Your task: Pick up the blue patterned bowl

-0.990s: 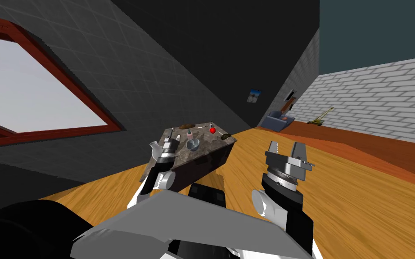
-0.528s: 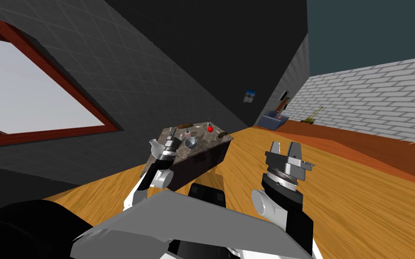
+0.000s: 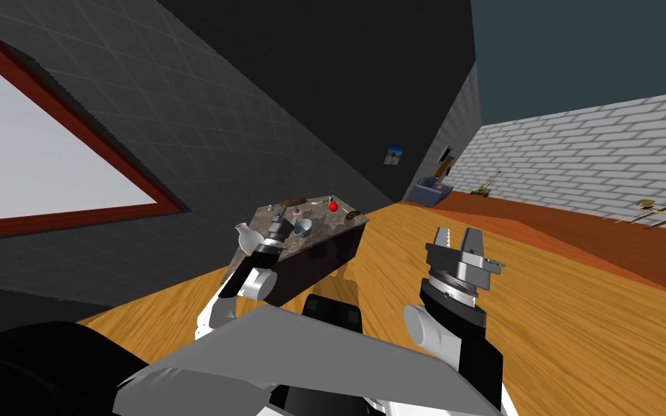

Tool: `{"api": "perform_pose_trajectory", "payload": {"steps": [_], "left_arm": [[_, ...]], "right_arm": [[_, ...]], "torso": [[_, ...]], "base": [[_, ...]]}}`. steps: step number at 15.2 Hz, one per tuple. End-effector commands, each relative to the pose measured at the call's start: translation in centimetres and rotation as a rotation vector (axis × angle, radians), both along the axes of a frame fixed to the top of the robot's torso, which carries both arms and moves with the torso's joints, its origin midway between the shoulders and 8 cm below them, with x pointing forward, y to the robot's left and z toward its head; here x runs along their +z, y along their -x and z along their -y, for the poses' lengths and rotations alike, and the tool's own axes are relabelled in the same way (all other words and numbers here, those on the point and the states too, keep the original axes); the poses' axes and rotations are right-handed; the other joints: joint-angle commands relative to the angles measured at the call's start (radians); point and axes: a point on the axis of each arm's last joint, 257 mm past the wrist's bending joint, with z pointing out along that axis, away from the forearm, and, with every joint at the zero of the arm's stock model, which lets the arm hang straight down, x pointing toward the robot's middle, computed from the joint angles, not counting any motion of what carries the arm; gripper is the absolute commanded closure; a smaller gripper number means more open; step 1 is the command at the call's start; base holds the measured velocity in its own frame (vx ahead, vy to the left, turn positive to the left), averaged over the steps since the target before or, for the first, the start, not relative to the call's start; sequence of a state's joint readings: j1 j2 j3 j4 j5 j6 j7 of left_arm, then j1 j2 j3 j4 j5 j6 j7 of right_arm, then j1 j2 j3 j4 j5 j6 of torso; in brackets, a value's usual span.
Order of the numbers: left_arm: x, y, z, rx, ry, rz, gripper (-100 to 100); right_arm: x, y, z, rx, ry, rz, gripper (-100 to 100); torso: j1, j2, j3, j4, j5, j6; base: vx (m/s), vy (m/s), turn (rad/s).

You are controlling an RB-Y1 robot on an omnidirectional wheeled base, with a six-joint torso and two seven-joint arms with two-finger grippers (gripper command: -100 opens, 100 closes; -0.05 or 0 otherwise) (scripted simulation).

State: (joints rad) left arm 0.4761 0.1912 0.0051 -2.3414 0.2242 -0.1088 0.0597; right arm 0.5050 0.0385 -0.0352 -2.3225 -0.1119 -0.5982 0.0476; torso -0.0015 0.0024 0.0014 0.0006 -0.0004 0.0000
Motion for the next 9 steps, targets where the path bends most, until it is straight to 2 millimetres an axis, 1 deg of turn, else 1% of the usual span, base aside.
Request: {"api": "perform_pose_trajectory", "payload": {"steps": [1,5,6,7,9], "left_arm": [[-0.2,-0.4,0.2,-0.021,0.020,-0.031,-100],[-1.1,-0.9,0.4,-0.038,0.037,-0.082,-100],[-0.9,-1.1,0.6,-0.053,0.055,-0.091,-100],[-1.4,-1.2,0.6,-0.053,0.055,-0.112,-100],[-1.7,-1.4,0.7,-0.067,0.073,-0.138,-100]], "right_arm": [[0.0,0.0,0.0,0.000,0.000,0.000,0],[0.0,0.0,0.0,0.000,0.000,0.000,0],[0.0,0.0,0.0,0.000,0.000,0.000,0],[0.0,0.0,0.0,0.000,0.000,0.000,0],[0.0,0.0,0.0,0.000,0.000,0.000,0]], "torso": [[0.000,0.000,0.000,0.000,0.000,0.000],[0.000,-0.001,0.000,0.000,0.000,0.000],[0.000,-0.001,0.000,0.000,0.000,0.000],[0.000,-0.001,0.000,0.000,0.000,0.000],[0.001,-0.001,-0.001,0.000,0.000,0.000]], "base": [[-0.021,-0.023,-0.069],[-0.018,-0.019,-0.071],[-0.018,-0.020,-0.130],[-0.018,-0.016,-0.092],[-0.014,-0.016,-0.045]]}}
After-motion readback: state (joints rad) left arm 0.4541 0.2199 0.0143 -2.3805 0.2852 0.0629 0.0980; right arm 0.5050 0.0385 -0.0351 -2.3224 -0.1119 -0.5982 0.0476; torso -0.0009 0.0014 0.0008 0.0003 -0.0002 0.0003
